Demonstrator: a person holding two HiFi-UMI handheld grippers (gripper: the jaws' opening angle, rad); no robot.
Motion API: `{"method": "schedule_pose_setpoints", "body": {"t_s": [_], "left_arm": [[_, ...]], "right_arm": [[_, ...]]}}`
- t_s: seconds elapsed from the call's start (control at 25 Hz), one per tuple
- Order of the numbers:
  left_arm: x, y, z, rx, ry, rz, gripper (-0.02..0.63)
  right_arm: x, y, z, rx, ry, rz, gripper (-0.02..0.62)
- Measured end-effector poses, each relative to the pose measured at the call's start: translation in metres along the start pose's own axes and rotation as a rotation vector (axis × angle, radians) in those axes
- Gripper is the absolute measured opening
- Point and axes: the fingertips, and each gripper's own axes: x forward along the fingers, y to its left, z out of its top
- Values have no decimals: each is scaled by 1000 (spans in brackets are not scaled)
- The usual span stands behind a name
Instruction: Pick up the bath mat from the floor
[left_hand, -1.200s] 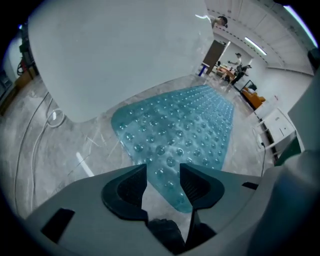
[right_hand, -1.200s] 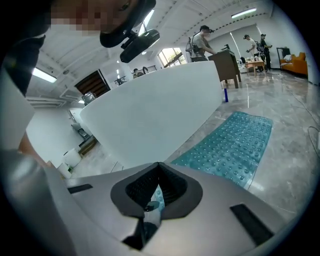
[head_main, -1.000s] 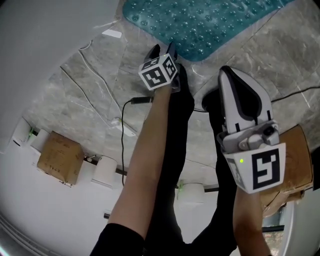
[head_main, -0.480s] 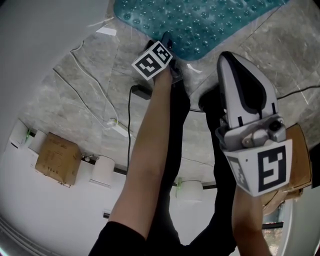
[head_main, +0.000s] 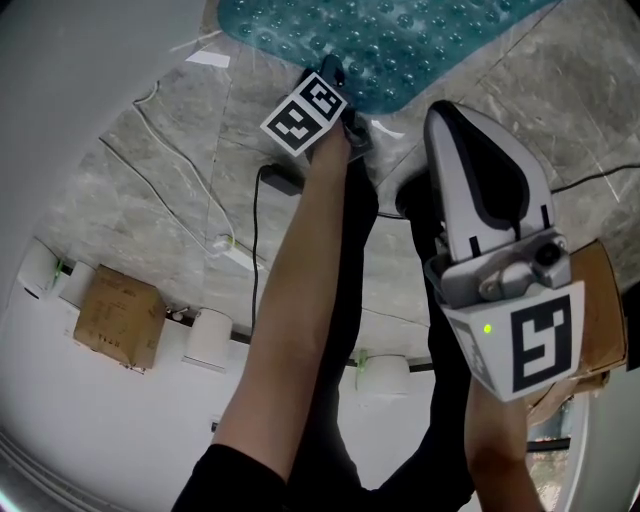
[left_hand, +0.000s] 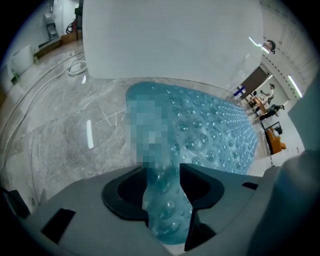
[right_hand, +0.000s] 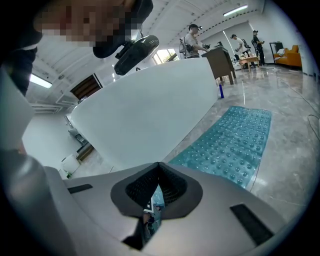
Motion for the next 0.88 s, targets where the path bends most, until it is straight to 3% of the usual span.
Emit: {"method": "schedule_pose_setpoints", "body": {"t_s": [0.48,0.88], "left_arm": [[-16,-22,8,46,-2,-84,90],[-71,-63,25,149,38,-205,63]], "right_arm": [[-9,-8,12,-18,-24,-24,12],[-55,-8,25,-15,-12,-99,12]]}}
